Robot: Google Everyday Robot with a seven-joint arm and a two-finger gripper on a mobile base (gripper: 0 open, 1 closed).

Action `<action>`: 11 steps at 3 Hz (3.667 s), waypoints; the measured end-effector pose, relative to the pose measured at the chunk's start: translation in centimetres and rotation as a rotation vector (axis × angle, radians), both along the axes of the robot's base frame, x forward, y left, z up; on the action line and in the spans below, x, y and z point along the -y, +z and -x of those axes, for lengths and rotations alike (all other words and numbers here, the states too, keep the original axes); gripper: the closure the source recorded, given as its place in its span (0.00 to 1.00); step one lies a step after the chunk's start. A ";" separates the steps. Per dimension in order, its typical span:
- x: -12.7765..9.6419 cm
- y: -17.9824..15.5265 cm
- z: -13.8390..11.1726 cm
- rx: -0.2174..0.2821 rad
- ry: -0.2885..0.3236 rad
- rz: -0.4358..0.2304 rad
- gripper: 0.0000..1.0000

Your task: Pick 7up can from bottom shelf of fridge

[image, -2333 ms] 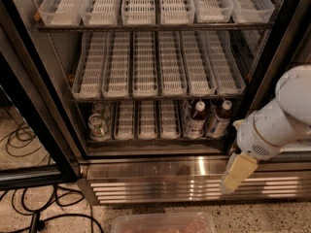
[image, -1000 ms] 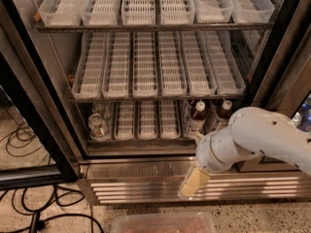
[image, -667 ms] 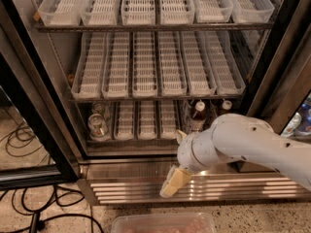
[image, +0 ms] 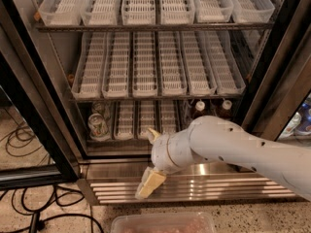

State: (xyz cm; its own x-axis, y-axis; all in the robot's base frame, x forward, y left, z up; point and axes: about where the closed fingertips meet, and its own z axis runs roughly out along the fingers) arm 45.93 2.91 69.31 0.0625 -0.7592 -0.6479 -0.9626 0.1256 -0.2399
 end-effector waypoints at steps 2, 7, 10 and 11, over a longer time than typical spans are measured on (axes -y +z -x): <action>-0.6 -0.2 0.1 0.015 0.006 -0.023 0.00; -9.6 -7.7 -5.8 0.236 -0.122 -0.208 0.00; -11.0 -8.1 -8.4 0.332 -0.234 -0.350 0.00; -11.9 -8.2 -10.6 0.375 -0.344 -0.471 0.00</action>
Offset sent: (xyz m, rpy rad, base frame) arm -0.0004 0.0072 -0.0043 0.0541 -0.0266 -0.0073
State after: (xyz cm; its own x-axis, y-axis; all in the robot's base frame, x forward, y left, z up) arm 56.49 14.81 61.06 0.1528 -0.4187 -0.8952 -0.7122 0.5814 -0.3935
